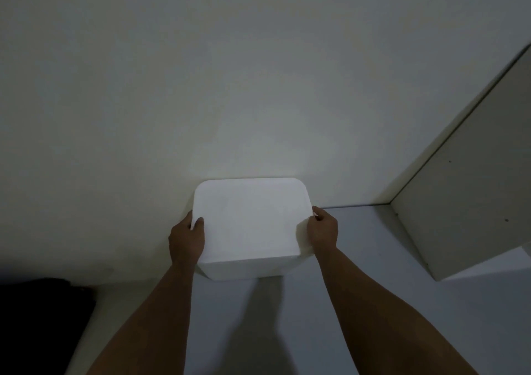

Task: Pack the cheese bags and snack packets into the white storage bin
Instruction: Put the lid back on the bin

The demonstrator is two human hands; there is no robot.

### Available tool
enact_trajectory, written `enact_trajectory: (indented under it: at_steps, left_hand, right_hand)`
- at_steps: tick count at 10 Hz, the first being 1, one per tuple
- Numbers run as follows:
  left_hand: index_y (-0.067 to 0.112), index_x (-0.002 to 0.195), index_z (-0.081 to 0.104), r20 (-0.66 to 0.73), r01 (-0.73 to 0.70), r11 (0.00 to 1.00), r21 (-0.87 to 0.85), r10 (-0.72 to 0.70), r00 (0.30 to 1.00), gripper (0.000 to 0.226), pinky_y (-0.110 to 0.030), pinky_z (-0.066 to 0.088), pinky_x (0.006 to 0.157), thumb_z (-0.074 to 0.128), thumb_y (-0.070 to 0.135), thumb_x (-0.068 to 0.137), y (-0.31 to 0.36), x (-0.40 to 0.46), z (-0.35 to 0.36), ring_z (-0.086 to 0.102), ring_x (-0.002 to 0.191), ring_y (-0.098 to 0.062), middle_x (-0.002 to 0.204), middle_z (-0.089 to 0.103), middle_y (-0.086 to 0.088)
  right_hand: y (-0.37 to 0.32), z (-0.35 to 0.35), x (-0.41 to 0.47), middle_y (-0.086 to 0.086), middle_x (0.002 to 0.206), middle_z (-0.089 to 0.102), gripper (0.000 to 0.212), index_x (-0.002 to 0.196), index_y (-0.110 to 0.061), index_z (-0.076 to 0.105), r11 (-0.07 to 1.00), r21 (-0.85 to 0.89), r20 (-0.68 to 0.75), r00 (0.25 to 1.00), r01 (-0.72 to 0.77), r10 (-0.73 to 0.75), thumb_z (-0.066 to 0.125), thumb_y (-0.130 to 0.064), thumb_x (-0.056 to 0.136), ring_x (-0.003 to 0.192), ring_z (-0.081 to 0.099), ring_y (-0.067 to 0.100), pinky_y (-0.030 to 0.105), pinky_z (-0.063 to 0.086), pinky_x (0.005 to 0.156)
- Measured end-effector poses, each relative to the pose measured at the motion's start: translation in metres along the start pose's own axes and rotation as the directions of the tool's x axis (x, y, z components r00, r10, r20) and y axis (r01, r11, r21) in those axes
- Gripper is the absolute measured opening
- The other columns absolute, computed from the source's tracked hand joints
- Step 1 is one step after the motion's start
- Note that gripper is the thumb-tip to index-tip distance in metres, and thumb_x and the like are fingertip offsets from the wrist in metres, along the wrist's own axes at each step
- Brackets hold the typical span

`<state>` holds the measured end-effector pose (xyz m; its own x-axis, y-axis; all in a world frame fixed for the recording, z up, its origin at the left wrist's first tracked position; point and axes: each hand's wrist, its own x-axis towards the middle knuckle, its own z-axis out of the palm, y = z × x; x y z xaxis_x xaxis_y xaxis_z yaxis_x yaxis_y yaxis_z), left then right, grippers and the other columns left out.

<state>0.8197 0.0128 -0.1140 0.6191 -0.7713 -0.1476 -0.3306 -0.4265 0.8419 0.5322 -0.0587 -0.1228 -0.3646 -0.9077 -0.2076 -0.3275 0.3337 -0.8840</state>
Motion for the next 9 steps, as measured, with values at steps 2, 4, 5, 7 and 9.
enact_trajectory:
  at_steps: [2,4,5,7,9]
  left_hand:
    - [0.015,0.138,0.061,-0.011,0.041,0.995,0.088,-0.04,0.999,0.038,-0.046,0.046,0.103,0.049,0.024,0.103,-0.007,0.006,0.008,0.058,0.122,-0.042,0.132,0.065,-0.019]
    - [0.016,0.157,0.031,-0.01,-0.114,0.922,0.37,0.126,0.992,0.052,-0.054,0.049,0.097,0.038,0.022,0.106,-0.007,-0.003,0.019,0.052,0.129,-0.043,0.158,0.038,-0.015]
    - [0.008,0.157,0.027,0.059,-0.239,0.822,0.516,0.245,0.968,0.058,-0.058,0.053,0.093,0.041,0.018,0.101,-0.012,0.002,0.023,0.039,0.141,-0.041,0.166,0.02,-0.014]
    - [0.007,0.158,0.023,0.097,-0.263,0.862,0.434,0.245,0.965,0.059,-0.051,0.045,0.106,0.038,0.025,0.104,-0.021,0.009,0.026,0.044,0.141,-0.036,0.165,0.027,-0.011]
    - [0.017,0.16,0.019,0.099,-0.046,0.968,0.248,0.022,0.995,0.067,-0.05,0.032,0.117,0.044,0.042,0.103,-0.01,-0.001,0.009,0.035,0.146,-0.036,0.163,0.028,-0.014]
  right_hand:
    - [0.008,-0.005,-0.004,0.009,0.126,0.07,0.039,0.128,-0.01,0.068,0.992,-0.114,0.032,0.998,0.049,-0.046,0.05,-0.005,0.094,0.117,0.063,0.028,0.035,0.048,0.101]
    - [-0.001,0.002,0.002,0.011,0.16,0.03,0.054,0.152,-0.016,0.034,0.815,-0.527,0.239,0.963,0.239,-0.128,0.033,-0.014,0.098,0.137,0.043,0.035,0.052,0.042,0.109]
    - [-0.001,0.013,0.001,0.001,0.169,0.004,0.062,0.159,-0.016,0.012,0.733,-0.592,0.312,0.934,0.336,-0.176,0.03,-0.021,0.1,0.141,0.039,0.034,0.055,0.039,0.11]
    - [0.004,0.016,0.001,0.002,0.17,0.006,0.062,0.16,-0.014,0.01,0.731,-0.579,0.294,0.929,0.36,-0.225,0.029,-0.028,0.103,0.138,0.045,0.03,0.047,0.047,0.105]
    - [-0.015,-0.001,-0.014,0.006,0.169,0.008,0.062,0.159,-0.015,0.013,0.756,-0.597,0.274,0.954,0.27,-0.125,0.033,-0.037,0.105,0.144,0.035,0.034,0.057,0.037,0.111]
